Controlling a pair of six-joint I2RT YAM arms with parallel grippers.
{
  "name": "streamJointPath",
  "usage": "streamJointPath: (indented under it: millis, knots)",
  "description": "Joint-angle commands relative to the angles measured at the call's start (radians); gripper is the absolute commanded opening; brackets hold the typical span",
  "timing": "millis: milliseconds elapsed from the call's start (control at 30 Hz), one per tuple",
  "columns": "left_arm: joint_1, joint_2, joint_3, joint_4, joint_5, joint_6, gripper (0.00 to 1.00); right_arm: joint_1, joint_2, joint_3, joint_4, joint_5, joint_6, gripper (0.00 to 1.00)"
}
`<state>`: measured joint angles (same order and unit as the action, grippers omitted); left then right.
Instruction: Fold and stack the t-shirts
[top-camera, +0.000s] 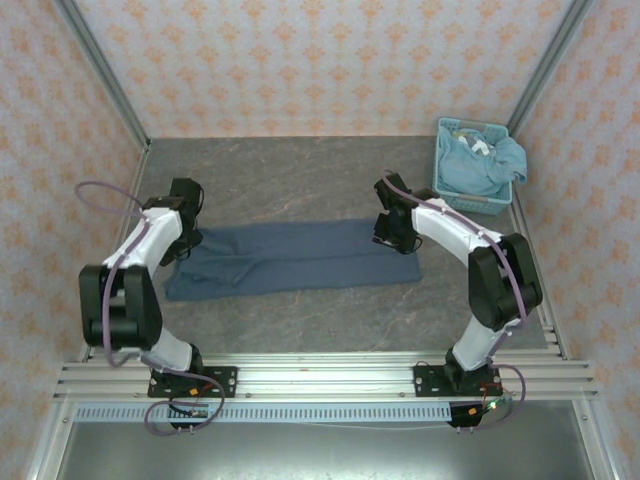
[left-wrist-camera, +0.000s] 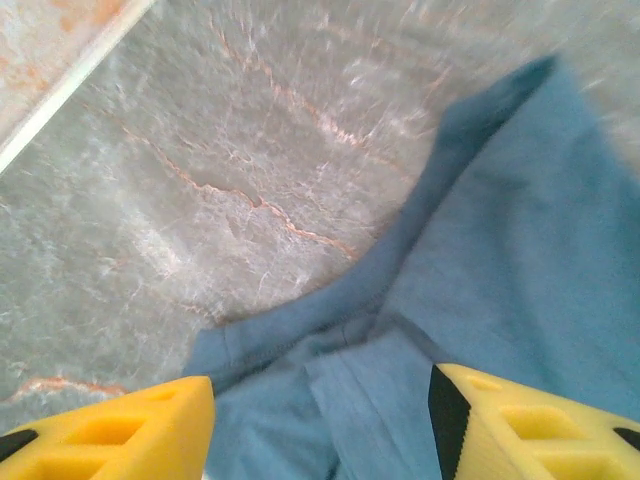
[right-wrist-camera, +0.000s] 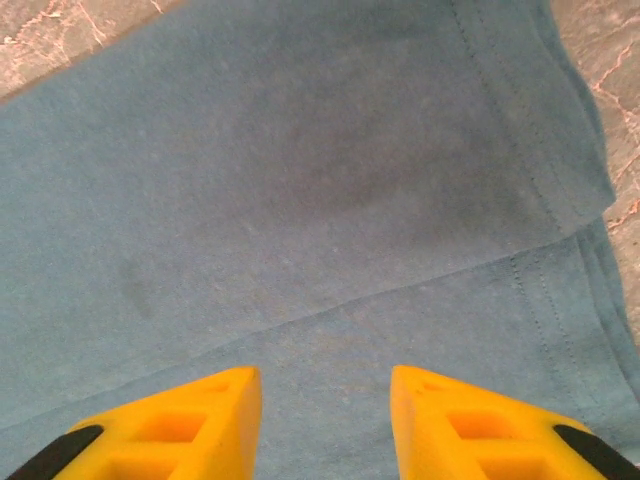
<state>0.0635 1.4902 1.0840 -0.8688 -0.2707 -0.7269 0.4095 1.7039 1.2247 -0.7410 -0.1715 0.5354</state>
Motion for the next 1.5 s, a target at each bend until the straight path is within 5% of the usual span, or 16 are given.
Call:
streamJointPath:
  millis: [0,133,233,433,700,1067,1300,1467]
  knots:
    - [-0.054,-0.123,-0.016,-0.109,0.051,-0.124,0.55,-0.022,-0.006,0.012,-0.013,0.034,-0.055,0.39]
    - [-0.09,-0.154,-0.134,-0.038,0.304,-0.276,0.39,-0.038,0.076,0.077,-0.023,0.051,-0.144,0.38]
    - [-0.144,-0.112,-0.171,0.035,0.379,-0.372,0.35,-0.051,0.153,0.143,-0.048,0.067,-0.192,0.36]
    - [-0.157,0.057,-0.162,0.135,0.403,-0.463,0.33,-0.072,0.28,0.246,-0.088,0.122,-0.234,0.35]
    - [-0.146,0.368,0.081,0.061,0.351,-0.361,0.3,-0.112,0.359,0.255,-0.184,0.174,-0.162,0.33]
    - [-0.183,0.882,0.83,-0.002,0.411,-0.187,0.31,-0.039,0.076,-0.169,-0.093,0.005,0.191,0.33]
    - [-0.281,1.214,1.388,-0.03,0.513,-0.222,0.31,0.124,0.018,-0.298,0.018,-0.103,0.408,0.34]
    - [-0.341,1.343,1.55,0.108,0.566,-0.316,0.31,0.214,0.041,-0.3,0.095,-0.175,0.53,0.34]
